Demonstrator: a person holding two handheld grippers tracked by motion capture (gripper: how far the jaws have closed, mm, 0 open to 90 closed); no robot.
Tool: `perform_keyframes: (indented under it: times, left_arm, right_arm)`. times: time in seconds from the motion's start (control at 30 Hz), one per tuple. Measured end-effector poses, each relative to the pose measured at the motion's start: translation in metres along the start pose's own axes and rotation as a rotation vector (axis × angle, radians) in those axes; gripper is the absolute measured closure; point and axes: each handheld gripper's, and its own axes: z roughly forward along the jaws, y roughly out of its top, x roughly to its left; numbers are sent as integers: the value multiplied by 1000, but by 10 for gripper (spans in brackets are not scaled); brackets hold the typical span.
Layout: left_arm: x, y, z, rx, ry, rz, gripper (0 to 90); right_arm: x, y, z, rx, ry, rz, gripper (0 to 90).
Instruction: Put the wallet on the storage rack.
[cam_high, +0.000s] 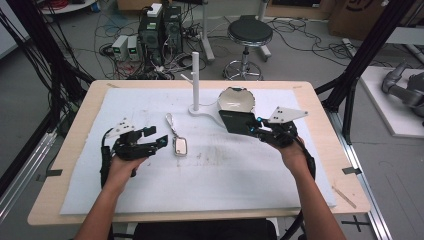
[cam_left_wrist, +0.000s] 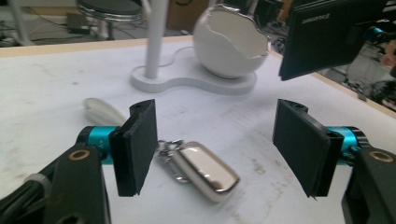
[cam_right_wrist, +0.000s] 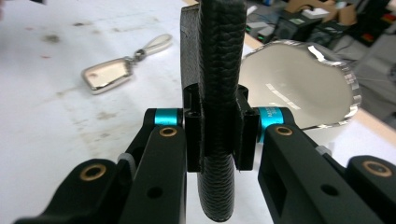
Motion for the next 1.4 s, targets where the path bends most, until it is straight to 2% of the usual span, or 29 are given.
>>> perform_keyframes:
  times: [0.03,0.07,0.13,0.2,0.3,0.5,0.67,0.77,0.83,0.97,1.1,1.13,1.23,1.4]
  left_arm:
    - [3,0,-4,-7,8,-8,305]
    - [6,-1,-8,-14,17,-15,305]
    - [11,-3,-13,-27,23,-32,305]
    - [15,-5,-16,-36,29,-53,305]
    - [18,-9,-17,-40,29,-70,309]
    - [20,-11,-14,-41,23,-79,309]
    - [21,-14,-10,-33,10,-93,309]
    - [21,-15,-9,-36,3,-105,309]
    - [23,-16,-9,-37,-3,-111,309]
    - [26,-17,-9,-56,-30,-166,309]
    - [29,-18,-11,-75,-27,-177,309]
    - [29,-18,-12,-73,-27,-179,309]
    - [30,-18,-12,-79,-27,-184,309]
    - [31,-18,-12,-82,-34,-189,309]
  right_arm:
    - [0,0,0,0,0,0,790]
    - [-2,6,-1,9,-29,-25,790]
    - [-4,10,-2,13,-41,-33,790]
    - [-7,18,-2,28,-69,-63,790]
    - [-17,32,-2,58,-120,-91,789]
    - [-27,44,1,109,-176,-149,789]
    - [-35,48,9,141,-210,-164,787]
    - [-38,48,15,154,-227,-171,787]
    - [-39,47,22,183,-241,-192,786]
    - [-40,47,29,206,-246,-204,785]
    - [-43,47,36,225,-250,-215,785]
    - [-43,49,41,248,-257,-243,784]
    - [-43,50,44,249,-258,-250,783]
    - [-41,49,55,299,-269,-296,776]
